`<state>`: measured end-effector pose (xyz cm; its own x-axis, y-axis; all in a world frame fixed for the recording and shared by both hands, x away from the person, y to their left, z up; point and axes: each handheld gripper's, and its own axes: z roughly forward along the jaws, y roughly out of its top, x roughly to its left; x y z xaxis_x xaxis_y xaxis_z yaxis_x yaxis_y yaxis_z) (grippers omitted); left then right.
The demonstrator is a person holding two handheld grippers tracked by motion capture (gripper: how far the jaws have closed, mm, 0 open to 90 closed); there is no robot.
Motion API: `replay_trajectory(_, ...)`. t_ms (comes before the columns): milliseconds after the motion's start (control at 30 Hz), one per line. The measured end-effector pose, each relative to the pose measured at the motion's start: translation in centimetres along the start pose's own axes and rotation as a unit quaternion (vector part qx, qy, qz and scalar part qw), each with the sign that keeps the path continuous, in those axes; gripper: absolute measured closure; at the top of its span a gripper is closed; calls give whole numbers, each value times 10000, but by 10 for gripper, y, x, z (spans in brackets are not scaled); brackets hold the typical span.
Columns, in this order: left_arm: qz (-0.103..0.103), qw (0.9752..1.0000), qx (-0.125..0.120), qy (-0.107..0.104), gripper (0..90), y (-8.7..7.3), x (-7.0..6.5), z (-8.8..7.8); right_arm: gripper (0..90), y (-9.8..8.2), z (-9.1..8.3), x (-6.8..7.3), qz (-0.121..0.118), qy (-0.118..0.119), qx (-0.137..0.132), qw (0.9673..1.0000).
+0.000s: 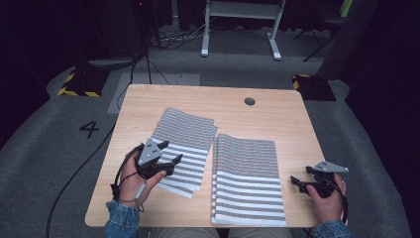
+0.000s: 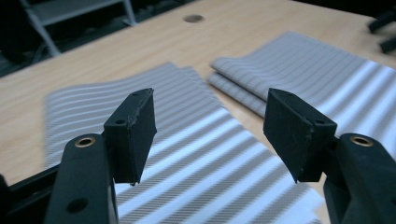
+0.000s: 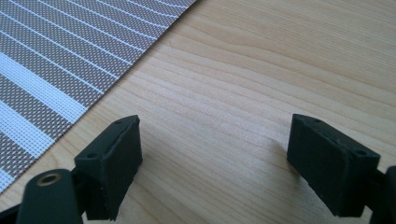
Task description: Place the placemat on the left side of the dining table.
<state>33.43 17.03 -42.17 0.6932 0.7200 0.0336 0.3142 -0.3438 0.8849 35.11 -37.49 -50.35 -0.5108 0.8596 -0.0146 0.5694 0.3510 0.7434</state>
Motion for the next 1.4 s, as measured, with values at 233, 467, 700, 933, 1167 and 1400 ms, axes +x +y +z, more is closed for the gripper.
replay_trajectory(233,-7,9970,513,-586,335,-9,-32,24,178,1,1,-1,-12,50,-2,10000)
replay_trajectory(467,175,9896,1194,-787,308,-22,-52,50,178,2,2,-1,3,58,-4,10000)
replay_trajectory(700,248,9789,1903,-695,266,-33,-61,67,178,2,2,-1,0,58,-4,10000)
replay_trajectory(933,59,9811,1868,-500,372,-41,-56,73,178,2,2,-1,2,57,-4,10000)
replay_trajectory(1167,-271,9833,1772,-309,609,-42,-45,68,178,2,2,-1,2,57,-2,10000)
replay_trajectory(1400,-508,9935,1006,-145,833,-29,-29,49,178,2,2,-1,3,57,-4,10000)
